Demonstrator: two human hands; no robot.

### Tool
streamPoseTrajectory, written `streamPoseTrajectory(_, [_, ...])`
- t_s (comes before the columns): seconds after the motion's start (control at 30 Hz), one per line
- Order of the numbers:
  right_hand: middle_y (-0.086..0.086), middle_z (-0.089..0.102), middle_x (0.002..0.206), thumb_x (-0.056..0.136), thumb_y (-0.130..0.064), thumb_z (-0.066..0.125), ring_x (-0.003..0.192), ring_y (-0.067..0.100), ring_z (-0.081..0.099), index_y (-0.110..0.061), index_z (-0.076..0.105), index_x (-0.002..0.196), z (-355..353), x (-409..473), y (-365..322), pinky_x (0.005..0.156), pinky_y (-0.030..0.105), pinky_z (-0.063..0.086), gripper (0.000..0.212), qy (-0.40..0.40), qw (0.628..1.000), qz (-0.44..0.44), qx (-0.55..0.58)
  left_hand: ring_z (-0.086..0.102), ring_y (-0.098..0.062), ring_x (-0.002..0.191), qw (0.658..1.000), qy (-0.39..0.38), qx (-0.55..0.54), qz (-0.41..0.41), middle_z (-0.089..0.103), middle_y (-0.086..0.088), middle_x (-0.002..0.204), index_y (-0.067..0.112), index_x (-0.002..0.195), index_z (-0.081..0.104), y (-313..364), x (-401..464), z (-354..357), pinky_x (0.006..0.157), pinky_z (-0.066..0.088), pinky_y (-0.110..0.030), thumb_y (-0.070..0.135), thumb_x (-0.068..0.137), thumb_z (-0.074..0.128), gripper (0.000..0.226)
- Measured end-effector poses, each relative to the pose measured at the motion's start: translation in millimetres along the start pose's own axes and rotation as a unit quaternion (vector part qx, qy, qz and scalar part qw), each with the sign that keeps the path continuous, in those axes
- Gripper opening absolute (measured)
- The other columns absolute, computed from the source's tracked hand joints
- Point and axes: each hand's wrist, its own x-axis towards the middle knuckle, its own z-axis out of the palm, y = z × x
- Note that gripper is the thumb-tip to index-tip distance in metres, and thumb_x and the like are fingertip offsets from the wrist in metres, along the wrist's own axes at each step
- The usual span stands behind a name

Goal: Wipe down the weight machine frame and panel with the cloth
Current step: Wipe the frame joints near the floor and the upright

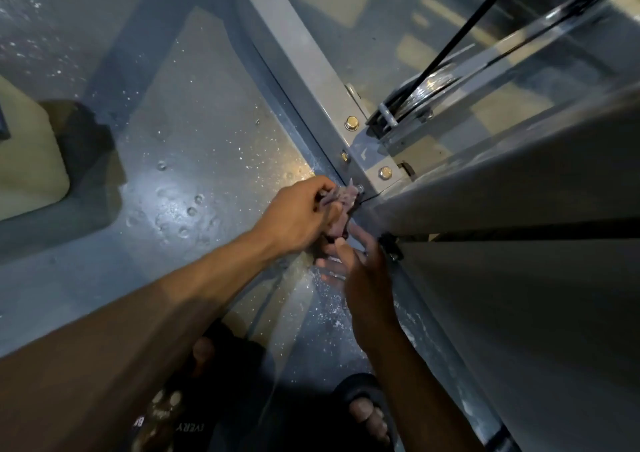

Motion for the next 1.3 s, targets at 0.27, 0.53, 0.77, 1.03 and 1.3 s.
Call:
streamPoseTrajectory(0.27, [0.005, 0.074, 0.097, 0.104, -0.010, 0.052, 0.077, 0.017, 0.074, -0.028, 0.057, 0.119, 7, -5, 3, 0.065, 0.028, 0.055, 0.024, -0.050, 0.997, 0.053, -0.018, 0.058, -0.018, 0.077, 0.963, -0.098, 0.249, 0.038, 0.057, 0.008, 0.074, 0.022, 0.088, 0.062, 17, 53, -5, 0.068, 0.040, -0.026, 0.037, 0.096, 0.065, 0.018])
streamPoseTrajectory(0.53, [0.003, 0.075, 0.092, 0.101, -0.002, 0.050, 0.073, 0.016, 0.072, -0.023, 0.062, 0.116, -1, -5, 9, 0.063, 0.025, 0.054, 0.028, -0.042, 0.997, 0.047, -0.047, 0.059, -0.013, 0.076, 0.912, -0.209, 0.345, 0.077, 0.060, 0.008, 0.078, 0.025, 0.087, 0.063, 27, 59, -15, 0.066, 0.042, -0.023, 0.030, 0.097, 0.065, 0.011])
streamPoseTrajectory(0.77, [-0.002, 0.073, 0.075, 0.098, 0.003, 0.050, 0.064, 0.013, 0.070, -0.024, 0.062, 0.105, 3, -13, 11, 0.060, 0.024, 0.054, 0.031, -0.066, 0.996, 0.053, -0.030, 0.055, -0.002, 0.078, 0.945, -0.141, 0.265, 0.133, 0.060, 0.015, 0.083, 0.027, 0.097, 0.069, 7, 50, -17, 0.075, 0.046, -0.029, 0.037, 0.098, 0.065, 0.011])
streamPoseTrajectory(1.03, [-0.003, 0.077, 0.085, 0.080, -0.026, 0.058, 0.074, 0.015, 0.072, -0.027, 0.065, 0.108, -5, -24, 17, 0.070, 0.029, 0.056, 0.029, -0.061, 0.996, 0.017, -0.057, 0.063, -0.023, 0.088, 0.856, -0.193, 0.459, 0.136, 0.062, 0.000, 0.090, 0.021, 0.106, 0.064, 40, 54, -23, 0.084, 0.056, -0.037, 0.028, 0.102, 0.057, 0.010])
streamPoseTrajectory(1.3, [0.003, 0.077, 0.089, 0.075, -0.029, 0.057, 0.075, 0.015, 0.073, -0.020, 0.067, 0.113, -8, -32, 26, 0.068, 0.026, 0.055, 0.040, -0.077, 0.997, 0.002, -0.032, 0.058, -0.017, 0.089, 0.865, -0.191, 0.443, 0.140, 0.062, 0.005, 0.094, 0.028, 0.110, 0.064, 13, 50, -37, 0.072, 0.044, -0.029, 0.040, 0.102, 0.057, 0.016])
